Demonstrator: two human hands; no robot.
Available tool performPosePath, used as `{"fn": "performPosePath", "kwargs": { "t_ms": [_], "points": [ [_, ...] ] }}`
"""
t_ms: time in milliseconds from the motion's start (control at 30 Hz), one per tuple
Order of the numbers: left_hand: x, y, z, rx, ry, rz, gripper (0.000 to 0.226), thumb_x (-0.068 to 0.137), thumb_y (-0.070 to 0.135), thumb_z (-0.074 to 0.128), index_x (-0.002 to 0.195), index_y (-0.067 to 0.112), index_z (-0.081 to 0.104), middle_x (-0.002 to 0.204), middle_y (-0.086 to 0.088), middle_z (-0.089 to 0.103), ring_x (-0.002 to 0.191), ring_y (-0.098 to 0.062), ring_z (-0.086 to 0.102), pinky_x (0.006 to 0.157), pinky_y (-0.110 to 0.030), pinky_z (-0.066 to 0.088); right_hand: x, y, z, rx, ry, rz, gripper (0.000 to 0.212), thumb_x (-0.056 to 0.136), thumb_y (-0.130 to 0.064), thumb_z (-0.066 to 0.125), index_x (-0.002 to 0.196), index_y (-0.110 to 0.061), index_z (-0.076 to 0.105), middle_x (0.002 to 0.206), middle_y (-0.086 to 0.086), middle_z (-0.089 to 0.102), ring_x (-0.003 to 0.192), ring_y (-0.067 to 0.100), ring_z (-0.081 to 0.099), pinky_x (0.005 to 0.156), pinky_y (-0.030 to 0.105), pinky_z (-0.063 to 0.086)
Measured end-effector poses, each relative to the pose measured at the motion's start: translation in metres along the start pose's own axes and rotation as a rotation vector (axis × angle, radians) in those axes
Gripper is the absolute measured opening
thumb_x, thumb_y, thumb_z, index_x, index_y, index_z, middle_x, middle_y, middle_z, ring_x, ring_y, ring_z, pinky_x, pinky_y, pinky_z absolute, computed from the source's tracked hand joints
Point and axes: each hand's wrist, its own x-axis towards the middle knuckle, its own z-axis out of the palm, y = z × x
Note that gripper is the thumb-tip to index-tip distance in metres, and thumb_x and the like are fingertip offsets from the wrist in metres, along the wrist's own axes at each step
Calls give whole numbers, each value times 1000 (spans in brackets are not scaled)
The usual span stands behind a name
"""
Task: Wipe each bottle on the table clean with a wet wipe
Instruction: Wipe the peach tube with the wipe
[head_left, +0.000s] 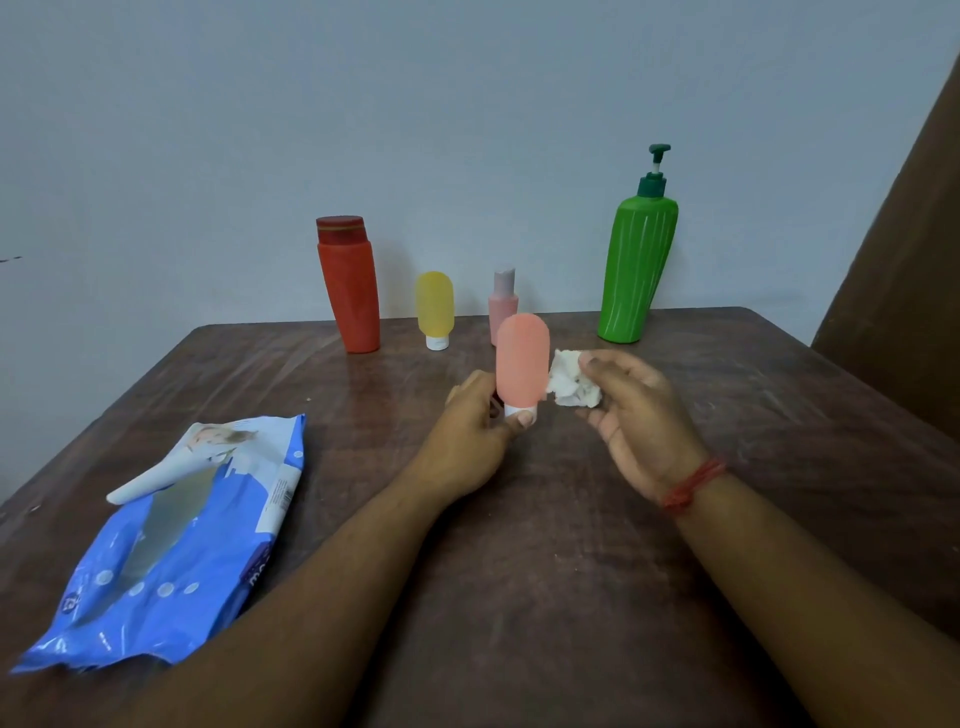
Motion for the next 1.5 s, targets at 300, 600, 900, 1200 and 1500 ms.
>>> {"fn": "performPosePath", "kwargs": {
  "t_ms": [300,600,900,1200,1500],
  "points": [
    [1,-4,9,150,21,-33,61,87,31,73,139,24,42,116,1,59,107,-21,51,94,-44,49,7,23,-13,-654,-51,-186,16,95,-5,63,107,-12,70,103,0,75,98,14,71,89,32,56],
    [1,-5,11,221,-1,-20,67,82,37,78,137,24,43,104,11,58,105,-19,56,95,-46,49,15,17,-29,-929,44,-315,12,91,-10,67,99,-16,74,93,-2,73,76,-5,62,63,4,44],
    [4,2,11,253,-18,-57,76,80,41,79,142,24,39,120,5,61,106,-18,59,94,-47,52,17,10,-35,-908,112,-339,10,92,-10,66,94,-18,72,80,-12,65,65,-12,58,57,2,41],
    [32,5,33,200,23,-208,64,75,48,73,128,28,45,111,10,64,103,-18,63,94,-46,51,33,-3,-58,-863,274,-346,11,90,-13,64,90,-20,73,84,-7,72,78,11,67,68,23,55],
    [91,14,79,368,144,-267,47,82,46,65,116,20,47,107,-1,67,103,-29,63,84,-39,47,47,-8,-81,-790,405,-394,16,90,-8,64,102,-15,73,98,5,74,88,19,67,66,17,46]
  ]
}}
